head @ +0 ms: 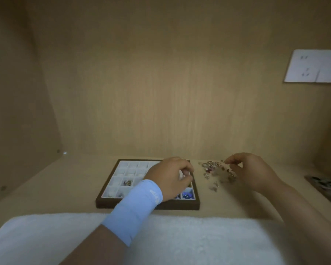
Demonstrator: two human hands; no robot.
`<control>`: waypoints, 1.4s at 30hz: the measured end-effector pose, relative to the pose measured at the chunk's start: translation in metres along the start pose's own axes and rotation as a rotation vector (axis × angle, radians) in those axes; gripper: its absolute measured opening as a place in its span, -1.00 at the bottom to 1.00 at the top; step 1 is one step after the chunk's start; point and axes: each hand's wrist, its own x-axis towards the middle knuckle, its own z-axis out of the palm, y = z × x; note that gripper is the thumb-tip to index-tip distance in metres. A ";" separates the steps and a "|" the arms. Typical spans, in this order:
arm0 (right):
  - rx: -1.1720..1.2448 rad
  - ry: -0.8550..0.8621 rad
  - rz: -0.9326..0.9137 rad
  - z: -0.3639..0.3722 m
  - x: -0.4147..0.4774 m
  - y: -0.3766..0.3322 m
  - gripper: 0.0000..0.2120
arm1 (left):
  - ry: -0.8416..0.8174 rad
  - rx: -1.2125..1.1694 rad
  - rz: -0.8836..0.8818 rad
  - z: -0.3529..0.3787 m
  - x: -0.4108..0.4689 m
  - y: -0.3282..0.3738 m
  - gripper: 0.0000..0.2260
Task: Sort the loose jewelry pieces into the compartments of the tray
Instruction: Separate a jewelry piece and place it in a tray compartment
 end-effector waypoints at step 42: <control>1.055 -0.034 0.246 0.023 -0.003 0.033 -0.94 | 0.090 -0.500 -0.141 0.093 0.084 0.049 -0.87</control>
